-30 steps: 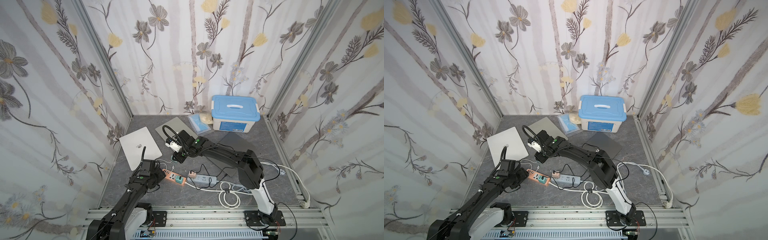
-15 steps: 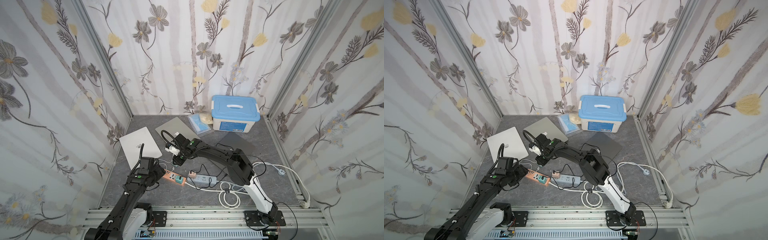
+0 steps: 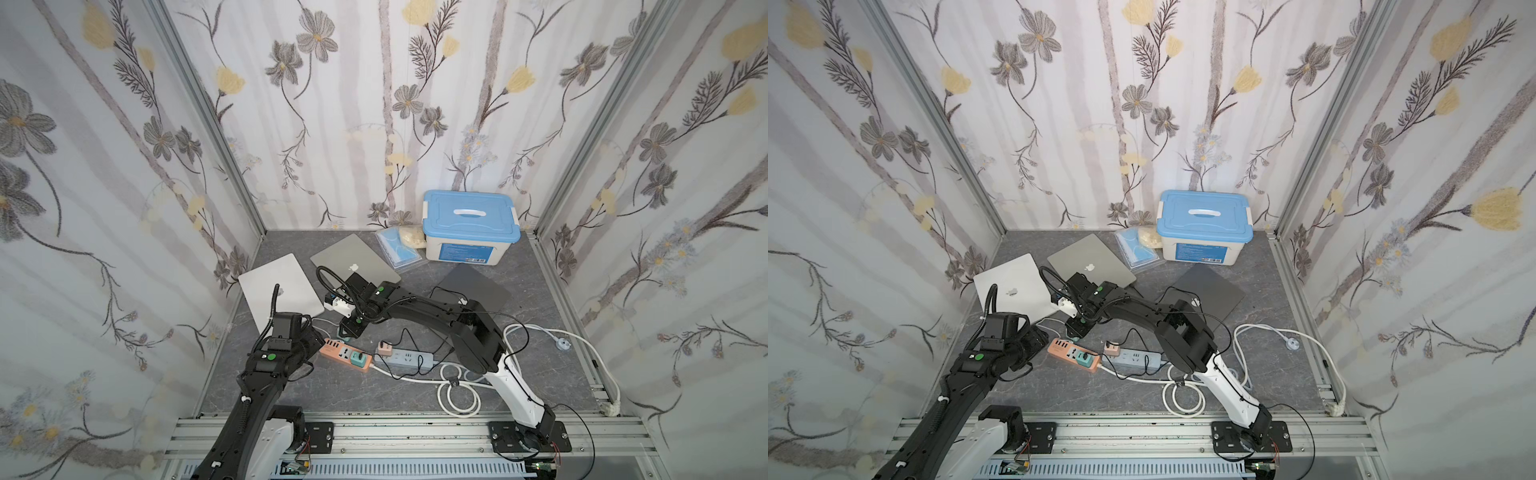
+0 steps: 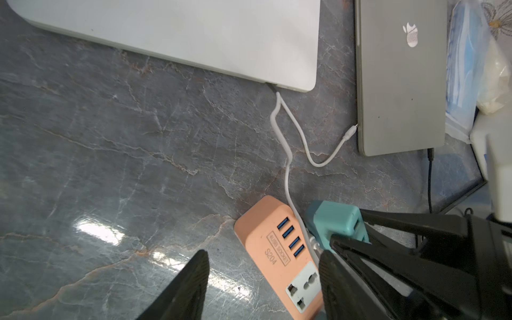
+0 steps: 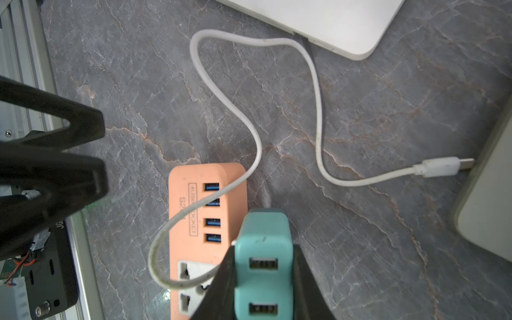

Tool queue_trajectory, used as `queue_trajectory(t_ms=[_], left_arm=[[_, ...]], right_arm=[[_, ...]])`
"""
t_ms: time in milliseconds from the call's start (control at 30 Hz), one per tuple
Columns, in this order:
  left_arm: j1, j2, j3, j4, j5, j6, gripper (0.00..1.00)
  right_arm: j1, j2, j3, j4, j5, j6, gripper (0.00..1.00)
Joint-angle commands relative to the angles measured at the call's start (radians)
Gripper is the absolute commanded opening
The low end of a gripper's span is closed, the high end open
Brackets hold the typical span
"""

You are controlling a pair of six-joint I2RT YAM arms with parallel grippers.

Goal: Unplug the laptop charger
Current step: Place the plug at the center of the board.

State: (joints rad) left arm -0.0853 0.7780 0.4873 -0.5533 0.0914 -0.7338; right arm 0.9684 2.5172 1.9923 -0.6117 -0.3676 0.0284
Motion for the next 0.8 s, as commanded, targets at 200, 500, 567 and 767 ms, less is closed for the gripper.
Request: queue_trajectory(t_ms=[200,500,567,767], left_arm=[[0.012,0.007,-0.017,0.023,0.018,-0.006,0.66],[0.012,0.023,-0.035,0.064,0.068,-0.007,0.66],[0.012,0.022,-0.036,0.072,0.075,-0.011,0.66],[0.012,0.006,-0.047,0.104,0.105,-0.019,0.67]], right_arm=[[-0.023,0.009,0.000,-0.017,-0.023,-0.017,0.22],[-0.043,0.028,-0.001,-0.025,-0.074,-0.023,0.31],[-0.043,0.033,-0.001,-0.022,-0.076,-0.021,0.32],[-0.054,0.033,0.005,-0.013,-0.085,-0.012,0.41]])
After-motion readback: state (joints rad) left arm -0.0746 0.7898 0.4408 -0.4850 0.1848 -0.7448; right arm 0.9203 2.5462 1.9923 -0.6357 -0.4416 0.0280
